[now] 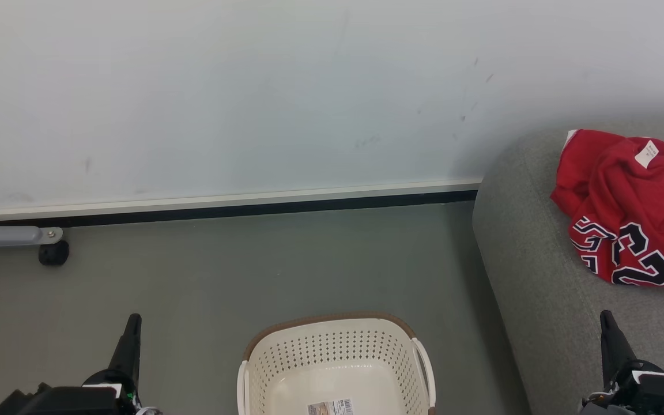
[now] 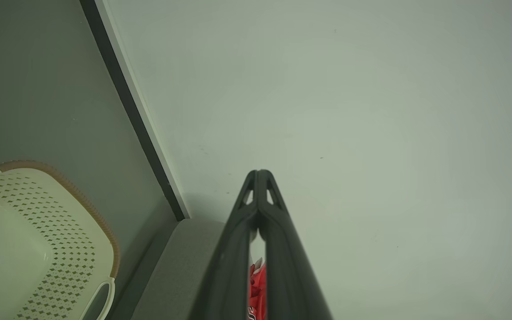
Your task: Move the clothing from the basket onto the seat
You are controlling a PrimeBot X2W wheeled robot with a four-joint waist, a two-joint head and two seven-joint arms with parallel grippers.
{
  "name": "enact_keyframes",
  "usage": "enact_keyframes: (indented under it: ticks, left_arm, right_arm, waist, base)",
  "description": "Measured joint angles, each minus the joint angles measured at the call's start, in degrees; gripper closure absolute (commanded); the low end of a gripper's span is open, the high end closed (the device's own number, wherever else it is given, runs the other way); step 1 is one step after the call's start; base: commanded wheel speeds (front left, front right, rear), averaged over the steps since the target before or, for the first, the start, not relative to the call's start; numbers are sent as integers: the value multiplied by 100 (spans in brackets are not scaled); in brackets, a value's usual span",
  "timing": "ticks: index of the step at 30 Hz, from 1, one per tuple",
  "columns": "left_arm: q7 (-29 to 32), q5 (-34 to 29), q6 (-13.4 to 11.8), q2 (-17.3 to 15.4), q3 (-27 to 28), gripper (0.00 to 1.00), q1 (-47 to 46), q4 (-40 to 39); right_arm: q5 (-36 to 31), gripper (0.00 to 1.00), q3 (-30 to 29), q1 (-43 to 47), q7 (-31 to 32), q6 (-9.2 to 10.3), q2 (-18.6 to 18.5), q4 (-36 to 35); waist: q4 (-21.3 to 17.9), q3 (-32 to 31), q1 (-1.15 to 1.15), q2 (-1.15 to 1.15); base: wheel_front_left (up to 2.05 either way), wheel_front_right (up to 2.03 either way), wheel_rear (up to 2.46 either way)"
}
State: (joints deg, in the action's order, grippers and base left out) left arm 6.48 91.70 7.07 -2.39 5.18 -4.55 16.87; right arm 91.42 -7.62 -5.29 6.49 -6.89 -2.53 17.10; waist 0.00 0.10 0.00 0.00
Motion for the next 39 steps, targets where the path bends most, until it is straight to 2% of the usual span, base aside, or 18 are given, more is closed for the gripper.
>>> enact_keyframes:
  ticks: [39]
  left_arm:
    - [0,0,0,0,0,100,0,9]
  right_arm:
    - [0,100,0,0,0,0,0,1]
  waist:
    - [0,0,0,0]
  base:
    - [0,0,0]
